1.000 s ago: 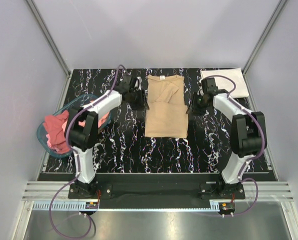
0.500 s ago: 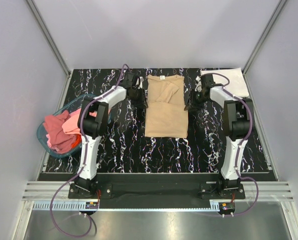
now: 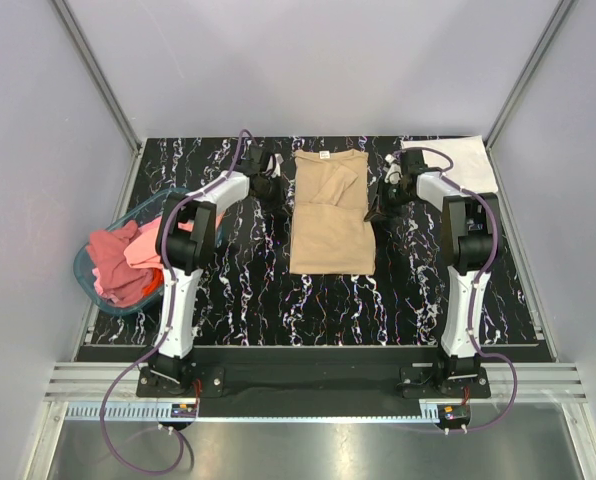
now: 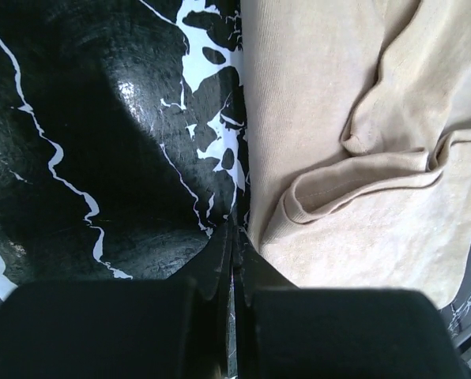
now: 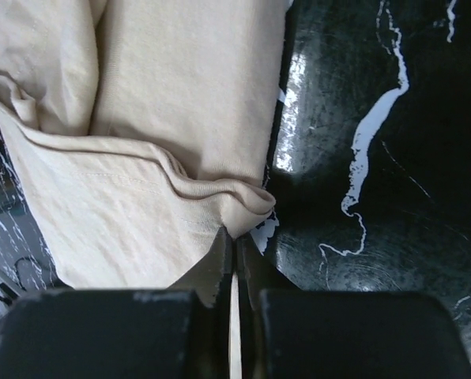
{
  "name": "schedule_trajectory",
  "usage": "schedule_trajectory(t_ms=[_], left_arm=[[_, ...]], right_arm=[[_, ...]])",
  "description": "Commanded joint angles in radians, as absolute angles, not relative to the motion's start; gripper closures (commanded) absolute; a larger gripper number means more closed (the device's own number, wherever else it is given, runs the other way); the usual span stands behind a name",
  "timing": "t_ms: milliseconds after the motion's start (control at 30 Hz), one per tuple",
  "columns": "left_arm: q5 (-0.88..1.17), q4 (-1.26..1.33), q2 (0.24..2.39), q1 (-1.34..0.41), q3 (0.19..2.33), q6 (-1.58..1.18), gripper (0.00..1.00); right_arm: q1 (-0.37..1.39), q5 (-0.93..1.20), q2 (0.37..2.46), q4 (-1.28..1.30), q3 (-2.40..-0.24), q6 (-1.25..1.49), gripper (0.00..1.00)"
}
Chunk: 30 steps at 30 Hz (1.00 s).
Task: Fold and stack the t-shirts
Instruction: Fold the tshirt
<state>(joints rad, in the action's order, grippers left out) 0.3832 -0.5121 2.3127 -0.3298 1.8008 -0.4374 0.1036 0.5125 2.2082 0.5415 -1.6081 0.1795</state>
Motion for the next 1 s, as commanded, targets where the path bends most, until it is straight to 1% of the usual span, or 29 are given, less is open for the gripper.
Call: schedule_trajectory(t_ms=[0,67,200,233,300,433,467,533,567,633,700,800,900,967], left_arm=[[0.376,-0.497,2.342,-0.328,1.828,-0.433,1.00],[0.373,-0.497,2.342,-0.325,1.827,-0.433,1.00],[0.373,-0.497,2.342,-0.325,1.821,-0.439,1.00],[0.365,-0.499,2.332,-0.324,1.816,-0.440,1.00],[0.357,-0.499,2.316,-0.322,1.804,-0.443,1.00],[0.327,-0.512,2.235,-0.313,1.795,-0.465,0.87],[0.322,-0.512,2.220,-0.311,1.793,-0.465,0.79],[0.345,-0.511,2.183,-0.313,1.799,-0.457,0.69],[0.362,-0.506,2.178,-0.313,1.805,-0.451,0.65],[0.399,-0.506,2.180,-0.316,1.821,-0.434,0.62],[0.414,-0.505,2.192,-0.319,1.821,-0.419,0.61],[0.437,-0.502,2.209,-0.325,1.809,-0.403,0.61],[0.436,-0.500,2.233,-0.328,1.805,-0.403,0.62],[0.434,-0.499,2.247,-0.328,1.813,-0.405,0.64]], right_arm=[[0.101,0.586,2.188,0.494,-1.632,0.158,1.00],[0.094,0.615,2.183,0.473,-1.625,0.160,1.00],[0.078,0.620,2.220,0.451,-1.626,0.195,0.87],[0.074,0.617,2.230,0.453,-1.625,0.199,0.85],[0.072,0.598,2.237,0.449,-1.621,0.202,0.85],[0.071,0.577,2.241,0.451,-1.624,0.209,0.83],[0.071,0.577,2.238,0.451,-1.624,0.210,0.78],[0.071,0.575,2.229,0.453,-1.625,0.215,0.75],[0.071,0.574,2.217,0.453,-1.624,0.216,0.71],[0.071,0.563,2.206,0.460,-1.623,0.227,0.67],[0.068,0.564,2.188,0.460,-1.621,0.230,0.60],[0.069,0.568,2.168,0.463,-1.626,0.233,0.57],[0.066,0.549,2.158,0.475,-1.635,0.235,0.57],[0.067,0.534,2.155,0.486,-1.643,0.238,0.60]])
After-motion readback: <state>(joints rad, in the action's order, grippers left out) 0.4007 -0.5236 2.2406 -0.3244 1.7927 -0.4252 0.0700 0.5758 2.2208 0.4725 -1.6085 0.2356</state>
